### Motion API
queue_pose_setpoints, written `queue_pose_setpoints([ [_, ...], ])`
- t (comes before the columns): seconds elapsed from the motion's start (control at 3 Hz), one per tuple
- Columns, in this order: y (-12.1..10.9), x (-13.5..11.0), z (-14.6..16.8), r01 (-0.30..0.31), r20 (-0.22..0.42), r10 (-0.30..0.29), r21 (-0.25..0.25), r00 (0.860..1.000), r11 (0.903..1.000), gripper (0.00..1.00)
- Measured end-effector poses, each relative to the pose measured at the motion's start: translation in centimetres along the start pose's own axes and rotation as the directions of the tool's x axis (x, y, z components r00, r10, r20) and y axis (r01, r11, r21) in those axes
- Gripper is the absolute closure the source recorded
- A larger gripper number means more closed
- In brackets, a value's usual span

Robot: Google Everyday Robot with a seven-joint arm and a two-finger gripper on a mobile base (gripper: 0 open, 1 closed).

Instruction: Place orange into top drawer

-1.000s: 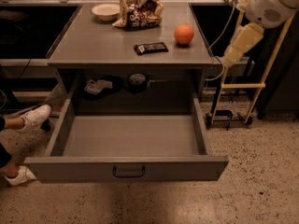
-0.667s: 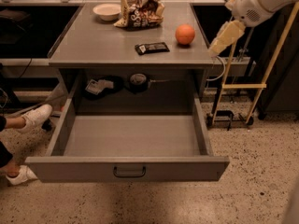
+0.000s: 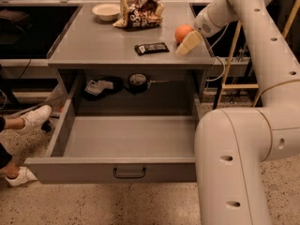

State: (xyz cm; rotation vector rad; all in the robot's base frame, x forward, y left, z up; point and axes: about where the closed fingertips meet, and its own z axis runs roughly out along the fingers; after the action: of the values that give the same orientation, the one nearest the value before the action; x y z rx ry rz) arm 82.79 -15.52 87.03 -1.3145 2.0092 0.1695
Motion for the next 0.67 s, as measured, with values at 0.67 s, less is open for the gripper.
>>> queue_pose_setpoints([
  [0.67,-0.58,-0.86,-0.82,0.012,0.018,-0.013,0.023,1.000,0.9997,0.00],
])
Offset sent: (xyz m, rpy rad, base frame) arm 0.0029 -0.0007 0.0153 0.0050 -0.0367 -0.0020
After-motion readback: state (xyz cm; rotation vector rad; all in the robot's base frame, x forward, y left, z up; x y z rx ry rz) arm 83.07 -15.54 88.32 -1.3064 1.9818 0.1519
